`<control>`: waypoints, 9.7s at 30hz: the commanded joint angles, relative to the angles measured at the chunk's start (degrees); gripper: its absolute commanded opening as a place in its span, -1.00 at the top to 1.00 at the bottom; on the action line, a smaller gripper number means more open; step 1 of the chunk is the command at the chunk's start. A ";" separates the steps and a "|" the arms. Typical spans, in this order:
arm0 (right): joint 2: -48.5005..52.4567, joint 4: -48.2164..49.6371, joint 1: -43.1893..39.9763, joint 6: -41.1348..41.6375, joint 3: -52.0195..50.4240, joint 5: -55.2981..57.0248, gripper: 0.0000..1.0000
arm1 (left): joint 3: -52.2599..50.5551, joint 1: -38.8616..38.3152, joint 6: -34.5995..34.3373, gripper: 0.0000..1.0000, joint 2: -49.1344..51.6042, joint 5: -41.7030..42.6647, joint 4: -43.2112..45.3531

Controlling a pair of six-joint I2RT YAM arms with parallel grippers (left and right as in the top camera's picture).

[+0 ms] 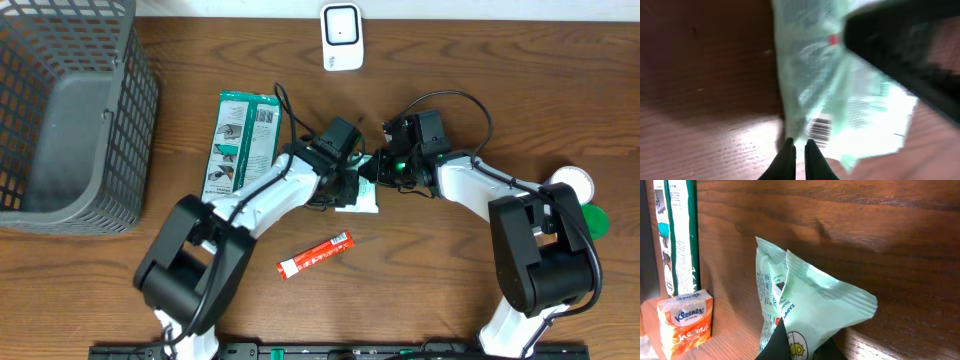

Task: Scan the item barcode

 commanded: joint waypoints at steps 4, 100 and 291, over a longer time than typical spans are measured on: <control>-1.38 -0.09 -0.02 -0.39 -0.28 1.16 0.97 | -0.24 -1.68 -1.42 0.85 -2.29 0.85 0.15; -1.38 -2.89 0.02 0.26 -0.28 1.11 0.97 | -0.13 -0.15 -5.20 0.85 0.11 -18.62 1.33; 5.57 -35.30 7.43 -35.39 66.16 47.06 0.98 | 3.61 43.82 2.34 -0.62 -26.43 2.19 -16.46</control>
